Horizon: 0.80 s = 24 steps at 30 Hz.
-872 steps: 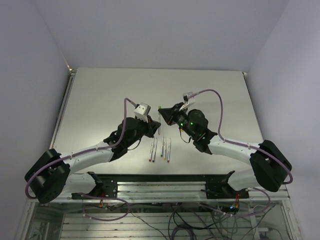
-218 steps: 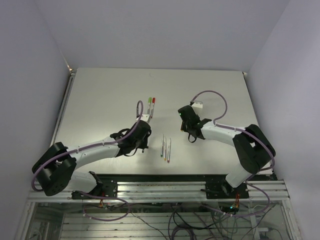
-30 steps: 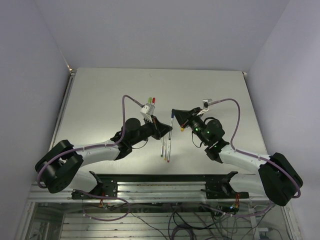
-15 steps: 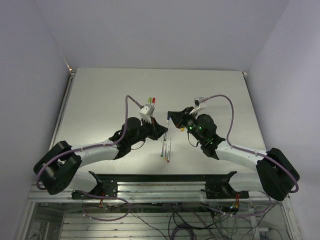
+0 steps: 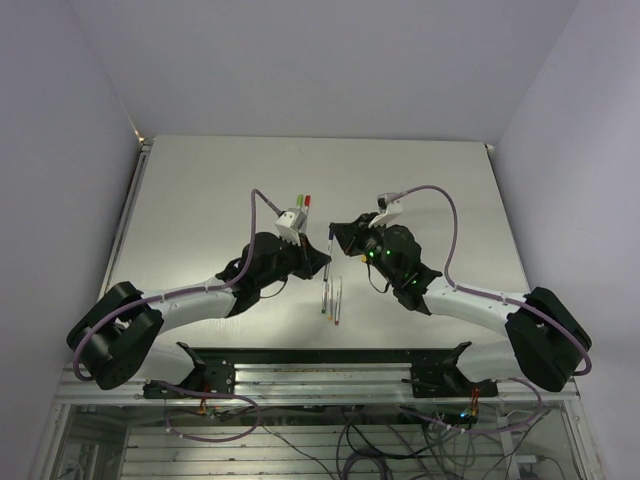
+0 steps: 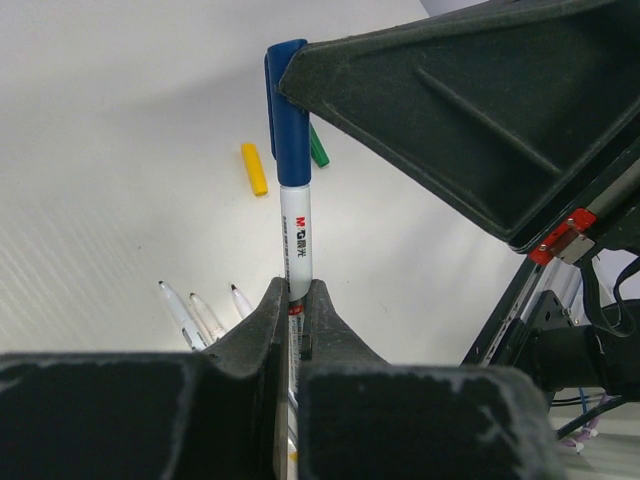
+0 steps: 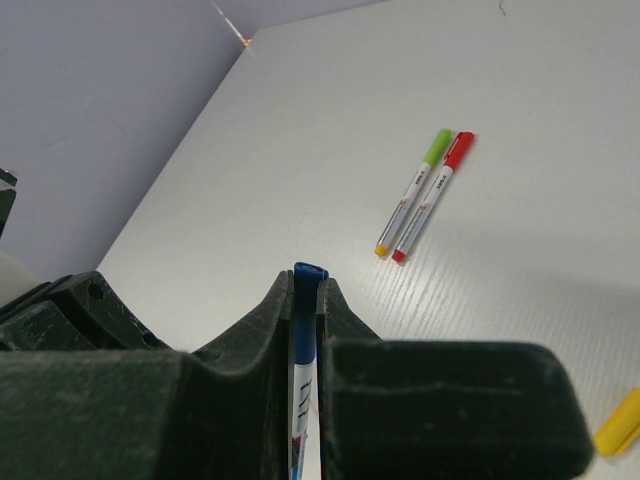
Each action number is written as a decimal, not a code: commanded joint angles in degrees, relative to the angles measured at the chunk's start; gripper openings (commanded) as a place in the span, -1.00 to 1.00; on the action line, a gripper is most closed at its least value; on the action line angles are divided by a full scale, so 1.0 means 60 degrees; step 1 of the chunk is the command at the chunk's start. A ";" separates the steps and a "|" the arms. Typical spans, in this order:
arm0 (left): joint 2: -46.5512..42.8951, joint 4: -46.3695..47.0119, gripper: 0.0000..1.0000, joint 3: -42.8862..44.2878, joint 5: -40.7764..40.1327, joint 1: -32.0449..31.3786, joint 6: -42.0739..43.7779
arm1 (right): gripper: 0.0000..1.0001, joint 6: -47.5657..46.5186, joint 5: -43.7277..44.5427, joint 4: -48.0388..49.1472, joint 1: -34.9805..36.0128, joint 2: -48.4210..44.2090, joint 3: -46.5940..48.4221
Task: Insert the pens into the pen caps
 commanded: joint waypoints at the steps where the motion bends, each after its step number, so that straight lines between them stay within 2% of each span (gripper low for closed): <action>1: -0.0270 0.1870 -0.86 0.0963 -0.0533 0.0326 0.0143 | -1.00 -0.0287 -0.0575 -0.1921 0.0380 0.0257 -0.0155; 4: -0.0094 0.1406 -0.86 0.0974 -0.0633 0.0327 0.0026 | -0.98 -0.0423 -0.0132 -0.2110 0.0382 0.0119 0.0200; 6: 0.0063 0.1195 -0.87 0.0901 -0.0729 0.0329 -0.0035 | -0.77 -0.0614 0.0248 -0.2374 0.0383 -0.0060 0.0552; 14: 0.0773 0.0608 -0.86 0.0707 -0.1034 0.0362 0.0131 | -0.22 -0.1027 0.1745 -0.2712 0.0356 -0.1658 0.1034; 15: 0.0902 0.0438 -0.86 0.0743 -0.1111 0.0380 0.0160 | -0.12 -0.1053 0.1913 -0.2842 0.0361 -0.1881 0.1033; 17: 0.1080 -0.0013 -0.86 0.0883 -0.1354 0.0474 0.0195 | 0.19 -0.1095 0.2122 -0.3109 0.0369 -0.2329 0.1002; 18: 0.1157 -0.0248 -0.86 0.0981 -0.1514 0.0527 0.0216 | 0.26 -0.1082 0.2297 -0.3313 0.0366 -0.2529 0.0974; 24: 0.1371 -0.1593 -0.86 0.1804 -0.2315 0.1158 0.0578 | 0.30 -0.0287 0.3593 -0.5297 0.0366 -0.3198 0.0904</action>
